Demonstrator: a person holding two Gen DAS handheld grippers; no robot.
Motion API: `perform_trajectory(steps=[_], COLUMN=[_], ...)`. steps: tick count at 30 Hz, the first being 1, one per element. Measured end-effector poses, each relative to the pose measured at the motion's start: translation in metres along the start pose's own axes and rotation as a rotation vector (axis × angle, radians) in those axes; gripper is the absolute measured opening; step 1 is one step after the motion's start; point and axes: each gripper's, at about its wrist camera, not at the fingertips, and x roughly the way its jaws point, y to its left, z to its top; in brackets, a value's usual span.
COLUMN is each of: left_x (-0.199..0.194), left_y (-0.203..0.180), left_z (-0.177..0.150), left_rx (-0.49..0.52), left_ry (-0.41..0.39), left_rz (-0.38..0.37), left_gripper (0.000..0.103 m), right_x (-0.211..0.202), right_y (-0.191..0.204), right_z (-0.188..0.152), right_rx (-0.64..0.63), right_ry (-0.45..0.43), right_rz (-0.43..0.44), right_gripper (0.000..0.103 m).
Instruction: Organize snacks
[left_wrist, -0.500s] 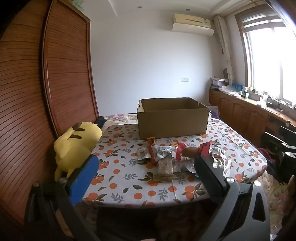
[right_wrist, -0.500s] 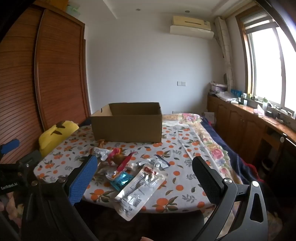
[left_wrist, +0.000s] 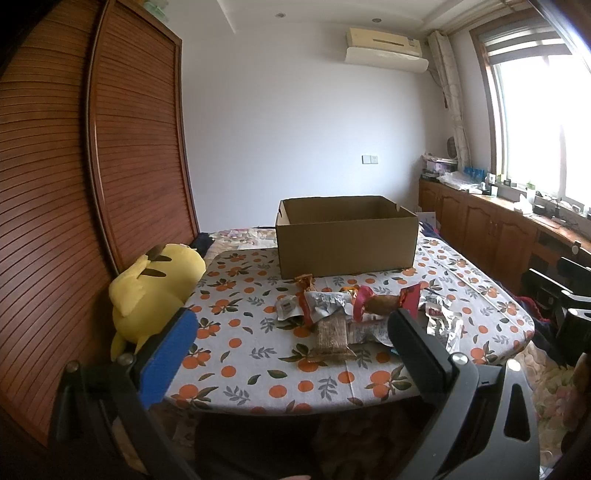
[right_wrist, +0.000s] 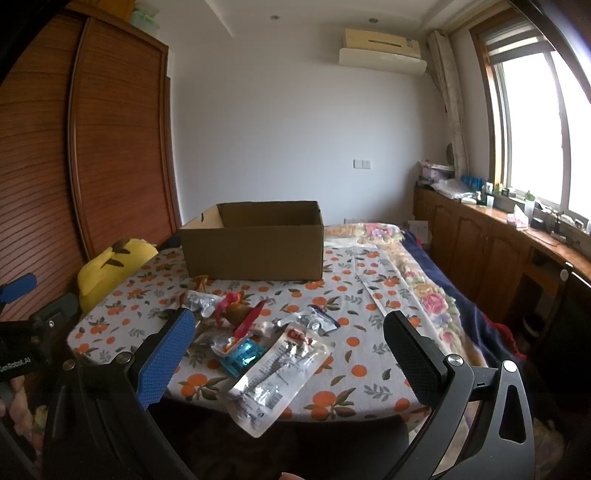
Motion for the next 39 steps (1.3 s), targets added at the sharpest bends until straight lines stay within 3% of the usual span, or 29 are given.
perform_trajectory(steps=[39], left_x=[0.0006], left_y=[0.0004], left_z=[0.0006], left_rx=[0.0], left_ry=[0.002], left_rz=[0.0], left_gripper=[0.103], right_x=[0.001], right_y=[-0.0029], right_z=[-0.0013], right_rx=[0.008], right_ry=[0.004], right_rz=[0.003], right_gripper=[0.103])
